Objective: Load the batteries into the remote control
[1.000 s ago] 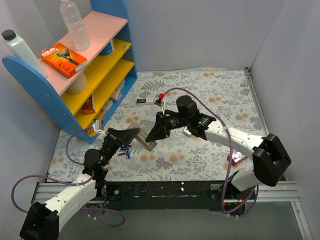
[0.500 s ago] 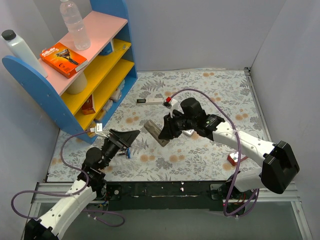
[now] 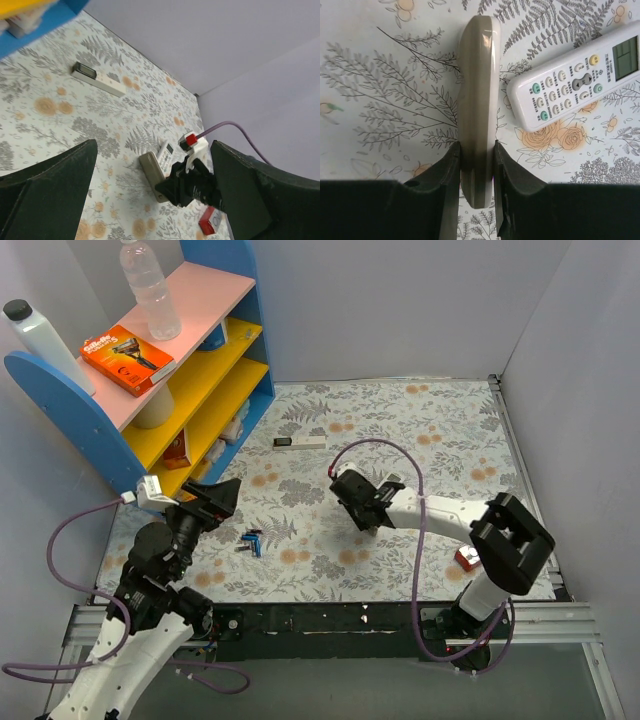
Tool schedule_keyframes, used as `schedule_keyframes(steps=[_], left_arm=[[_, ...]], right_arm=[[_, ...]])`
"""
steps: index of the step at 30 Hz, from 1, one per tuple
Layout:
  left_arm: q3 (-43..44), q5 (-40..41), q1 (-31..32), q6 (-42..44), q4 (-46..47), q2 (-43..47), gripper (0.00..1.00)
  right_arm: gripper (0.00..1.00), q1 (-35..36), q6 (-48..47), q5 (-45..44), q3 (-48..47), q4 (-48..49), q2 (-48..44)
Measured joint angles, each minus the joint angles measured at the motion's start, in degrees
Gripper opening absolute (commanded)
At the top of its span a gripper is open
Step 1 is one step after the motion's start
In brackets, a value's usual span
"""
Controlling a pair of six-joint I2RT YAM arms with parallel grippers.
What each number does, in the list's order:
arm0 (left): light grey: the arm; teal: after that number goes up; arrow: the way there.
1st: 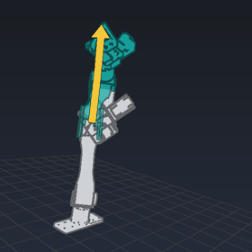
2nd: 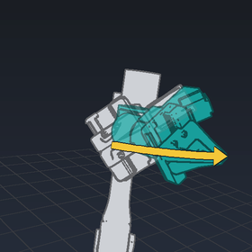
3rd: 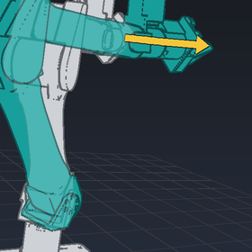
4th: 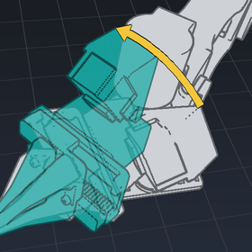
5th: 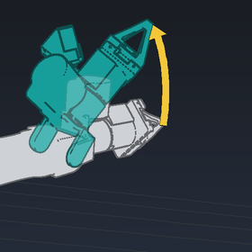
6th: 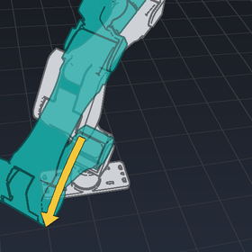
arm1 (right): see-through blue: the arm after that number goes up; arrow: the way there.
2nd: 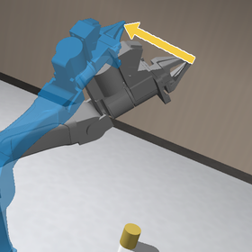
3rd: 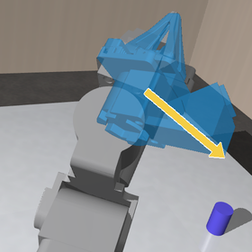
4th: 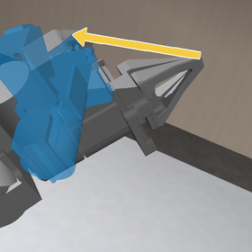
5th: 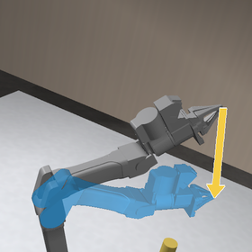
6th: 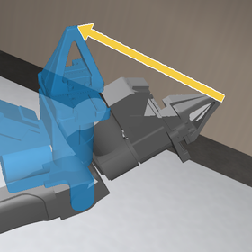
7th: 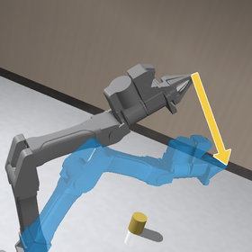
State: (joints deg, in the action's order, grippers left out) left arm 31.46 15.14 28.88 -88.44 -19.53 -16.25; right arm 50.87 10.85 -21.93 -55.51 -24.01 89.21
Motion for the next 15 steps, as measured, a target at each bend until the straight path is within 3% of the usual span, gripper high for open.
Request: schedule_keyframes(steps=[5, 8, 12, 15], left_arm=[[2.6, 5.3, 0.0, 4.6, -6.3, 4.0, 0.98], [3.2, 7.8, 0.0, 6.4, -9.5, 6.3, 0.98], [5.1, 9.9, 0.0, 7.7, -12.8, 7.2, 0.98], [6.3, 11.0, 0.0, 8.1, -14.4, 7.5, 0.98]], right_arm=[[0.08, 5.9, 2.1, -11.6, -2.1, -0.6, 6.5], [0.2, 9.5, 3.3, -17.0, -5.2, -2.6, 10.4], [0.48, 13.2, 4.4, -19.5, -8.2, -3.8, 13.4], [0.57, 14.9, 5.8, -16.3, -8.9, -4.1, 14.3]])
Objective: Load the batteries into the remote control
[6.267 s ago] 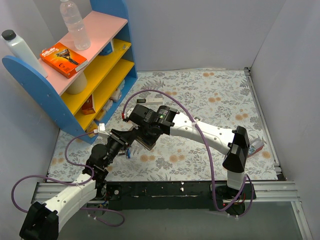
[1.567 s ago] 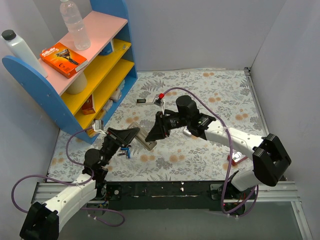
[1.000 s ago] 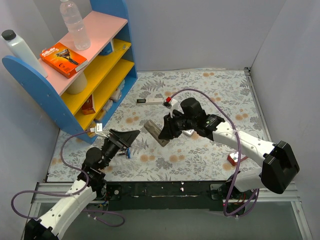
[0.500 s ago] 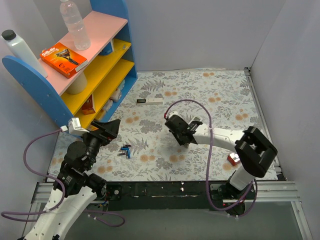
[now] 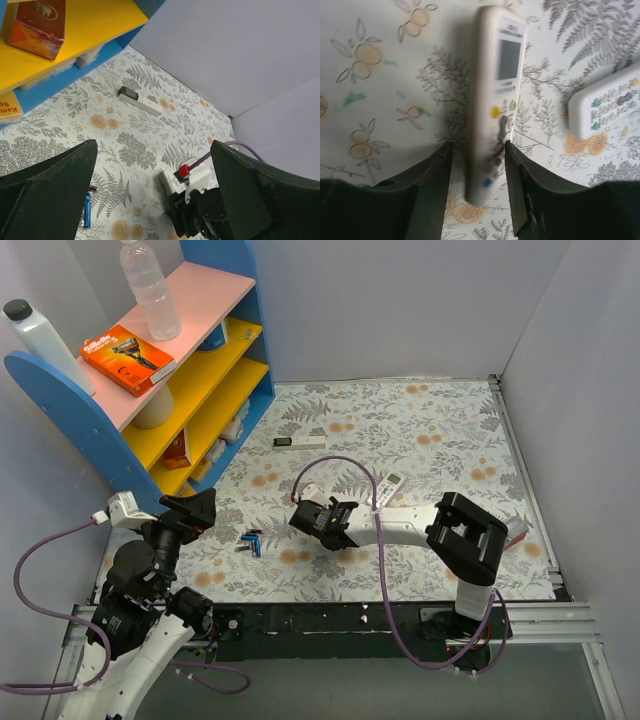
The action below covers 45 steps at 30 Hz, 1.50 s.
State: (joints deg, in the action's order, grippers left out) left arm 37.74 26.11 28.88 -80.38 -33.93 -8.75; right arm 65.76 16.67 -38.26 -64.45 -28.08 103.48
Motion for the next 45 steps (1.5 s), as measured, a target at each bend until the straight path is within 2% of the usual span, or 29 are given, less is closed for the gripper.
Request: schedule_keyframes(steps=[7, 12, 16, 17, 18, 20, 25, 30, 36, 45], left_arm=[[1.7, 1.9, 0.0, 0.7, -2.7, 1.4, 0.98], [3.8, 3.1, 0.0, 1.3, -4.2, 2.4, 0.98], [5.9, 4.4, 0.0, 1.9, -5.3, 3.8, 0.98], [6.4, 4.8, 0.0, 2.1, -5.6, 4.0, 0.98], [6.9, 5.0, 0.0, 2.2, -5.7, 4.2, 0.98], [7.5, 5.4, 0.0, 2.6, -6.1, 4.6, 0.98], [8.3, 6.4, 0.0, 4.0, -6.4, 5.7, 0.98], [8.6, 7.1, 0.0, 6.0, -5.9, 7.3, 0.98], [9.7, 8.9, 0.0, 7.8, -4.7, 8.2, 0.98], [9.8, 10.8, 0.0, 9.2, -2.6, 8.3, 0.98]], right_arm=[[0.68, 1.4, -0.9, 8.6, -1.5, -0.5, -0.7], [0.75, 0.6, -2.1, 13.2, -1.4, 0.0, -6.6], [0.82, -4.6, -2.3, 17.0, 0.6, 3.5, -15.7], [0.84, -8.3, -2.2, 17.6, 1.7, 4.6, -20.0], [0.89, -11.3, -2.1, 17.9, 3.1, 5.8, -23.1], [0.93, -16.9, -1.8, 18.5, 6.2, 8.0, -29.1], [0.97, -29.6, -1.1, 17.7, 13.4, 10.3, -43.2], [0.97, -35.7, -0.3, 14.1, 17.7, 11.3, -53.3], [0.97, -36.8, -0.1, 6.8, 23.1, 13.0, -66.7], [0.95, -36.8, -2.4, 0.5, 31.2, 18.9, -85.0]])
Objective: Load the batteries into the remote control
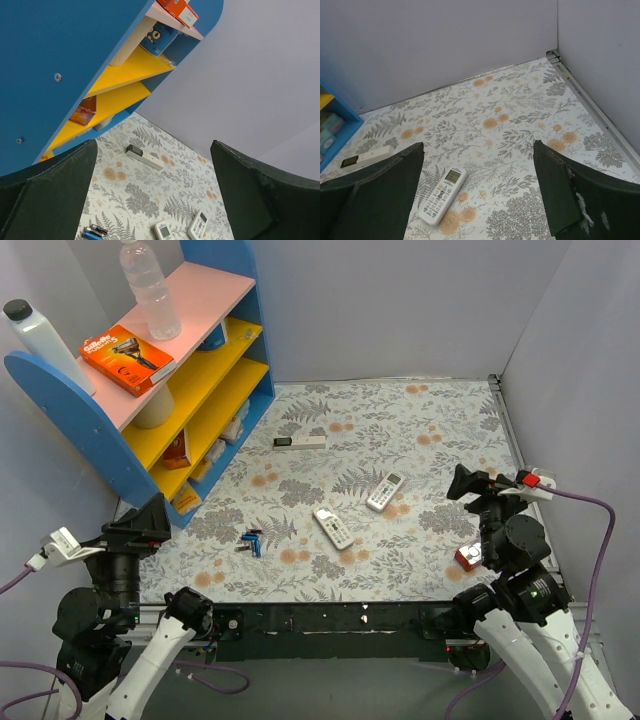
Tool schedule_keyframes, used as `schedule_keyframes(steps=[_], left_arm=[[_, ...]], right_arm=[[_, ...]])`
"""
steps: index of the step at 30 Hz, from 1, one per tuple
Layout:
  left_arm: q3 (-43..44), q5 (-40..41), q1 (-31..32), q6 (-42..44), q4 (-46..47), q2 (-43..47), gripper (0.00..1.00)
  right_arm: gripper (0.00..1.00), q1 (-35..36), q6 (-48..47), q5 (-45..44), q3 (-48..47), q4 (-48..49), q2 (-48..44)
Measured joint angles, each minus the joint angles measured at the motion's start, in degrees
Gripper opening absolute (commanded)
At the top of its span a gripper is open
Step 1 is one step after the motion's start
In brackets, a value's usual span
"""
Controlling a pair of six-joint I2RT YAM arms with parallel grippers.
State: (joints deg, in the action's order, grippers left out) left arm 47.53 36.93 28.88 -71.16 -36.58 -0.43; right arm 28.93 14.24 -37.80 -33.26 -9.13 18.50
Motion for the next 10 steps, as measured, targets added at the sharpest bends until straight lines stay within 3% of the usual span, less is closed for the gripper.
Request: schedule_keyframes(steps=[10], left_arm=[[-0.2, 0.4, 0.0, 0.3, 1.7, 0.0, 0.98]], right_arm=[[0.95, 0.0, -2.3, -1.0, 0.5, 2.0, -2.7]])
